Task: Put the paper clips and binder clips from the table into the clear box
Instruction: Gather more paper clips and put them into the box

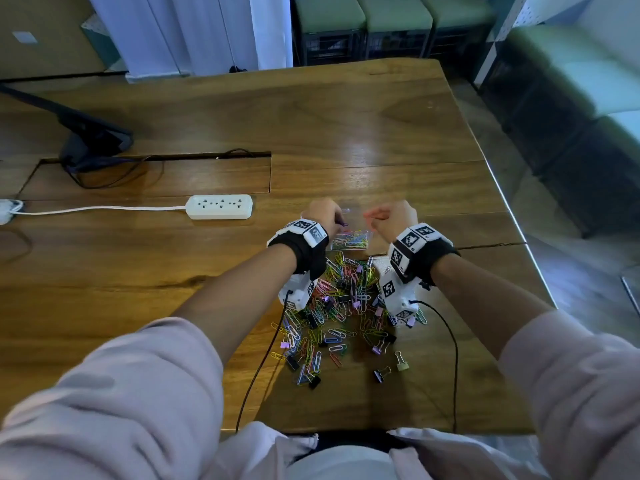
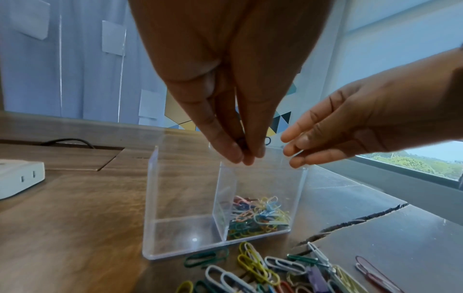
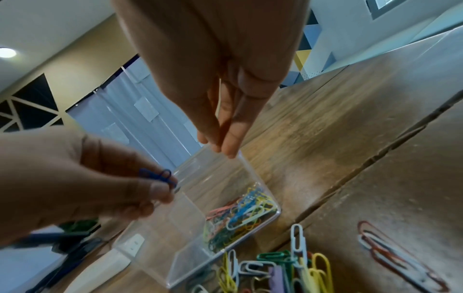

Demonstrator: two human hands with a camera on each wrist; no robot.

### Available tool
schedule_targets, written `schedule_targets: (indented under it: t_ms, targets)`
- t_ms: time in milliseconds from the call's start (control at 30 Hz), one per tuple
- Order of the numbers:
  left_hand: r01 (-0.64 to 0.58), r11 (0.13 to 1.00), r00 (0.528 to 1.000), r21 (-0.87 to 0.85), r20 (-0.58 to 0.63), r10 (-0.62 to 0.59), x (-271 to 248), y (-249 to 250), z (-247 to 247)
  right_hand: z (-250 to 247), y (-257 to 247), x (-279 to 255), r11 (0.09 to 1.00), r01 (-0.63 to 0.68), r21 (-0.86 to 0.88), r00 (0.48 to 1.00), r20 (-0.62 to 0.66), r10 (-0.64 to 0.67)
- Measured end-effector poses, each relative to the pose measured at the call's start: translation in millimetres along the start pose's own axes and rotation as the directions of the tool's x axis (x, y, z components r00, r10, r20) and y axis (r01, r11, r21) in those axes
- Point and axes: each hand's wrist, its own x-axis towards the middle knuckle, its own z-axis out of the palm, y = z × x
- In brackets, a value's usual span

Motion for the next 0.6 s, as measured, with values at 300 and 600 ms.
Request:
schedule_targets:
  t_ms: [300, 600]
  targets:
    - [0.003, 0.999, 1.0, -0.039, 0.014, -0.002, 10, 6, 10, 10, 20, -16, 0.906, 0.239, -0.349, 0.97, 0.121, -0.209]
    - [0.045, 0.984, 0.999, -0.174, 0.023, -0.042, 11, 5, 15, 6, 18, -18, 0.888, 0.28, -0.364, 0.958, 0.163, -0.236]
